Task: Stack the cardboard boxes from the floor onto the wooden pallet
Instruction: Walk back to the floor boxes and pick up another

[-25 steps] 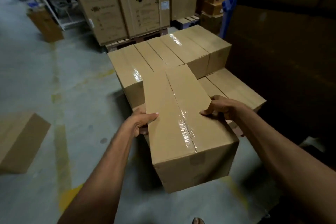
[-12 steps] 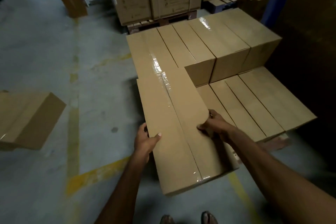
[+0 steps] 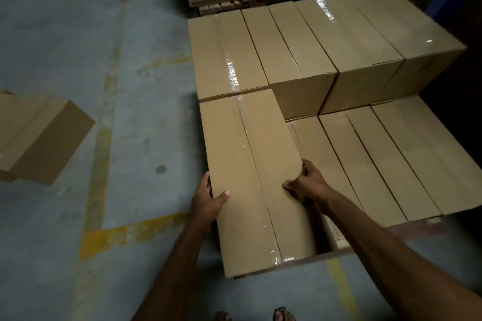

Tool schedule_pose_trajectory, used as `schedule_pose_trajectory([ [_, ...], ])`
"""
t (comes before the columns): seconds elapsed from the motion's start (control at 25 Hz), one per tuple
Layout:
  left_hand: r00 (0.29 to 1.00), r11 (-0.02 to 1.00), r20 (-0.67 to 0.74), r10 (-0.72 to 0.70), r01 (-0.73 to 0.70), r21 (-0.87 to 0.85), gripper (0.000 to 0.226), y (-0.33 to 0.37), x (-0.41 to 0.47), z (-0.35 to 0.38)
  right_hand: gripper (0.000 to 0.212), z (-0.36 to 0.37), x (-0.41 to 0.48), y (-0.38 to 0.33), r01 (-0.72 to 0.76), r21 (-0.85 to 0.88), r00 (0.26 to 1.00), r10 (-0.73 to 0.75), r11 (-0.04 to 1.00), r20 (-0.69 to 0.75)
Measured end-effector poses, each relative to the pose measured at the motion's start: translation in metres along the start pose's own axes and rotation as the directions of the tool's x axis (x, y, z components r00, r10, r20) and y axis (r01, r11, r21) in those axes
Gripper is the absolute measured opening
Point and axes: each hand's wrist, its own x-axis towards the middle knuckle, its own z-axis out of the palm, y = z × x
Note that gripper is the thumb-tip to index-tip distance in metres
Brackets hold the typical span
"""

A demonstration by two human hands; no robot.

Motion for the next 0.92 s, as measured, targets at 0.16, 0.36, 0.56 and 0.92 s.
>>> schedule_pose_trajectory([
  [0.16, 0.999, 1.000, -0.044, 0.013, -0.014, -0.012, 0.081, -0.004, 0.012, 0.006, 0.075, 0.005, 0.024, 0.003, 0.037, -0.005, 0.999, -0.037, 0.999, 0.002],
  [0.36, 0.998, 1.000, -0.068, 0.001, -0.001, -0.011, 0.082, -0.007, 0.016, 0.011, 0.078, 0.002, 0.040, 0.013, 0.031, 0.006, 0.999, -0.031, 0.999, 0.024],
  [0.56, 0.999, 1.000, -0.054, 0.008, -0.008, -0.011, 0.082, -0.003, 0.019, 0.006, 0.080, 0.005, 0.046, 0.010, 0.055, -0.024, 0.998, -0.054, 0.998, 0.027],
  [0.92, 0.995, 0.997, -0.098, -0.019, 0.026, 0.067, 0.041, -0.013, -0.005, 0.006, 0.069, 0.002, 0.025, 0.038, 0.033, -0.100, 0.998, -0.038, 0.994, -0.046],
])
